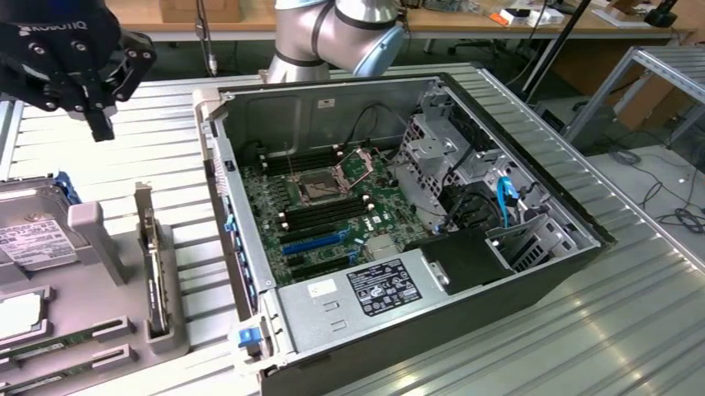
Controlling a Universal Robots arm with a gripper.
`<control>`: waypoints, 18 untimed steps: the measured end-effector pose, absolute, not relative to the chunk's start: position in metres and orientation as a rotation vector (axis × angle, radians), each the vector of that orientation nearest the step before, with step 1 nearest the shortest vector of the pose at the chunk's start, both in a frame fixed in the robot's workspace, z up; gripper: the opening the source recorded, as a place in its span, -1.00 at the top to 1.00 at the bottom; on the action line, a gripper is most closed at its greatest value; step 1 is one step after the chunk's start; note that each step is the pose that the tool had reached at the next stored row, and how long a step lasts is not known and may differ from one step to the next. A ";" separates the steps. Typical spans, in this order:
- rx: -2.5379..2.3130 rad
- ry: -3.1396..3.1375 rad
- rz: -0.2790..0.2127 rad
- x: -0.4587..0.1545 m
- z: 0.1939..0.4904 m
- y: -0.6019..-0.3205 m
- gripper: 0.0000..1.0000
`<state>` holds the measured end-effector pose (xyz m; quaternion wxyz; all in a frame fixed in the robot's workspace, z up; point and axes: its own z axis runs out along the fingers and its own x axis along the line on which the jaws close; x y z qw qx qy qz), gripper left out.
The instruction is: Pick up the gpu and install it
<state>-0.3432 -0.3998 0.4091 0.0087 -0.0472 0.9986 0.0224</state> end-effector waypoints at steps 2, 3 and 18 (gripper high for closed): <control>-0.148 3.120 0.070 -0.353 0.410 -0.400 0.79; -0.148 3.120 0.070 -0.361 0.410 -0.401 0.79; -0.148 3.119 0.070 -0.425 0.410 -0.422 0.79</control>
